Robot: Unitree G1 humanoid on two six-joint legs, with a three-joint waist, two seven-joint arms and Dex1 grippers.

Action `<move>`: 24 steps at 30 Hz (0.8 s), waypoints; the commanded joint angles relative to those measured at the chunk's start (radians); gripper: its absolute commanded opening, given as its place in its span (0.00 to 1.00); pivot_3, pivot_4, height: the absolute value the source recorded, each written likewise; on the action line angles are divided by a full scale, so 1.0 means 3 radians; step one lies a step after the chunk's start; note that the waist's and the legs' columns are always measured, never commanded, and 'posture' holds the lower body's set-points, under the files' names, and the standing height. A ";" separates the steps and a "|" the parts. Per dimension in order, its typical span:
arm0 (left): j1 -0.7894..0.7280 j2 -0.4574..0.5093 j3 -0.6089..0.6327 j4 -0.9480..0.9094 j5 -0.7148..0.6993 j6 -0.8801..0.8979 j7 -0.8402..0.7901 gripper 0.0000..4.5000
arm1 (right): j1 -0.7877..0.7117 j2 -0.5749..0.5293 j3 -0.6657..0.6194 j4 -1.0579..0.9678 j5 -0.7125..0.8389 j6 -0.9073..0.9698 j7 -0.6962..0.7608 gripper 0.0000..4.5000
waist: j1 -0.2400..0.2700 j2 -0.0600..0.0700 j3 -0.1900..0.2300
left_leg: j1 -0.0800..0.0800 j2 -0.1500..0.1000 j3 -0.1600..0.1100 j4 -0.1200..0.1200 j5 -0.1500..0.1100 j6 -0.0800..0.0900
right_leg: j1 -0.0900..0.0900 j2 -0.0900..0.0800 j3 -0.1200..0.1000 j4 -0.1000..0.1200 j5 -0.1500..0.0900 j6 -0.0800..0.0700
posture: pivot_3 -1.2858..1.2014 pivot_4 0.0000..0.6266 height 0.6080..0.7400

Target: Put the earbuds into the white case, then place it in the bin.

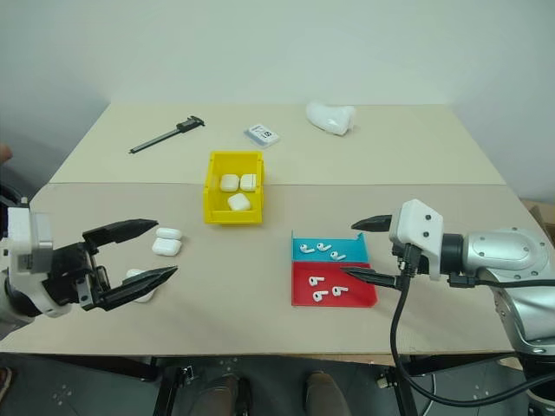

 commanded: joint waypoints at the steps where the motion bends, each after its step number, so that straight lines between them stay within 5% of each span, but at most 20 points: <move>1: -0.0058 0.0012 -0.0059 0.0037 0.0067 -0.0113 -0.0073 1.00 | -0.0024 -0.0077 -0.0125 -0.0131 0.0091 0.0019 0.0015 0.99 | 0.0001 0.0000 0.0000 | 0.0000 0.0000 0.0000 0.0000 0.0000 0.0000 | 0.0000 0.0000 0.0000 0.0000 0.0000 0.0000 | 0.52 0.24 1.00; 14: -0.0069 0.0237 -0.0141 0.0261 0.0408 -0.0055 -0.0145 1.00 | 0.0019 -0.0102 -0.0158 -0.0166 0.0153 0.0070 -0.0004 0.99 | 0.0000 0.0000 0.0000 | 0.0000 0.0000 0.0000 0.0000 0.0000 0.0000 | 0.0000 0.0000 0.0000 0.0000 0.0000 0.0000 | 0.52 0.24 1.00; 24: 0.0271 0.0558 0.0554 -0.0018 0.0328 0.0610 0.0059 1.00 | 0.0109 0.0002 -0.0113 -0.0449 0.0240 0.0285 -0.0201 0.99 | -0.0011 -0.0001 0.0001 | -0.0002 0.0002 0.0002 -0.0002 -0.0001 0.0001 | -0.0005 -0.0001 0.0000 0.0000 0.0000 -0.0001 | 0.52 0.24 1.00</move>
